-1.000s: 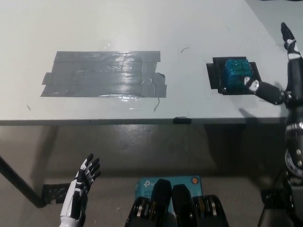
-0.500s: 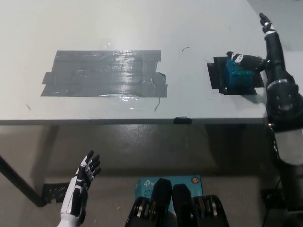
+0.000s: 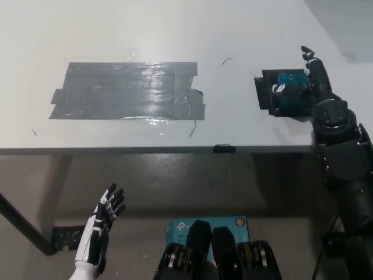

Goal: A rubick's cube is kept in the black marked spot on the table and the robot uses its right arm to pick it up and hands it to a person

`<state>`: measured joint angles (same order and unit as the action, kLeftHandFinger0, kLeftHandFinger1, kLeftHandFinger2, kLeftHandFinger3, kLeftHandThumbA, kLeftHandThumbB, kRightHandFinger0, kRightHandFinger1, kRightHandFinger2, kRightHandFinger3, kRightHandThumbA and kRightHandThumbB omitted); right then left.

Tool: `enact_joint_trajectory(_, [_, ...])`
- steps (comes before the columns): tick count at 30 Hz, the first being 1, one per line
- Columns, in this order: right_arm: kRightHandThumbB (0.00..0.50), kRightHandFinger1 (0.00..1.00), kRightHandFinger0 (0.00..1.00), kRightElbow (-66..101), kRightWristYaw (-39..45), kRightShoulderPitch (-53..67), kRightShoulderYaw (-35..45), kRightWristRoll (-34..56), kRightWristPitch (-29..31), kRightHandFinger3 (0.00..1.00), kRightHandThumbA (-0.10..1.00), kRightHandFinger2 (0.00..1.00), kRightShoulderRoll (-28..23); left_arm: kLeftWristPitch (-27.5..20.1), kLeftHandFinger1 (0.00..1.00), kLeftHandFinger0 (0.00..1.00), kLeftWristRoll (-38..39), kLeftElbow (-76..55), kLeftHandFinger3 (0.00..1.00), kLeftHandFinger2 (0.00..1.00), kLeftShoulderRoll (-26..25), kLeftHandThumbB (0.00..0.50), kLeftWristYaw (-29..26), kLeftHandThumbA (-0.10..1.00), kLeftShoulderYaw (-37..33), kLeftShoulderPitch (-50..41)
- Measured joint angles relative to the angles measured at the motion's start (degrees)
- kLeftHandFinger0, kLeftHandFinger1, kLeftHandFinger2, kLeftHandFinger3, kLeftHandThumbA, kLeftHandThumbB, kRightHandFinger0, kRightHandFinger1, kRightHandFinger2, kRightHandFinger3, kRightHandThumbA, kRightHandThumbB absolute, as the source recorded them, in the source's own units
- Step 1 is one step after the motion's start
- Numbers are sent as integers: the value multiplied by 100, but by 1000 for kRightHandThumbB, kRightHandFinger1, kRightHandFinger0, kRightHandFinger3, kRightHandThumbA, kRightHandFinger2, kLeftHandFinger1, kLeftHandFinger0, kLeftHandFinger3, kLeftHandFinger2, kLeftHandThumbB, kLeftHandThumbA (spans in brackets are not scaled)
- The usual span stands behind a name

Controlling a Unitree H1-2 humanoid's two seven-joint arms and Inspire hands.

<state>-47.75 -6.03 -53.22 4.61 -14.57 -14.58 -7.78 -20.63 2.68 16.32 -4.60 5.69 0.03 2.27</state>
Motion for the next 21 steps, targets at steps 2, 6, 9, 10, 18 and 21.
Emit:
enact_joint_trajectory(2, [455, 1000, 1000, -86, -7, -31, 2, 27, 0, 1000, 904, 1000, -2, -1, 1000, 1000, 1, 0, 1000, 1000, -1, 12, 0, 1000, 1, 0])
enact_joint_trajectory(6, [460, 1000, 1000, -240, -23, -65, 0, 69, -1, 1000, 907, 1000, -15, -20, 1000, 1000, 0, 0, 1000, 1000, -13, 24, 0, 1000, 1, 7])
enact_joint_trajectory(9, [466, 1000, 1000, -266, -27, -66, -2, 79, -3, 1000, 903, 1000, -38, -21, 1000, 1000, 1, -1, 1000, 1000, -16, 30, 0, 1000, 1, 8])
enact_joint_trajectory(10, [465, 1000, 1000, -267, -28, -66, 0, 86, -4, 1000, 902, 1000, -48, -21, 1000, 1000, 2, -1, 1000, 1000, -16, 29, 0, 1000, 1, 8])
enact_joint_trajectory(18, [447, 1000, 1000, -267, -29, -73, 8, 152, -15, 1000, 844, 1000, -60, -21, 1000, 1000, 4, -1, 1000, 1000, -26, 27, 0, 1000, 4, 49])
enact_joint_trajectory(21, [443, 1000, 1000, -266, -28, -73, 54, 241, -18, 1000, 825, 1000, -55, -21, 1000, 1000, 3, -1, 1000, 1000, -33, 32, 0, 1000, 5, 84])
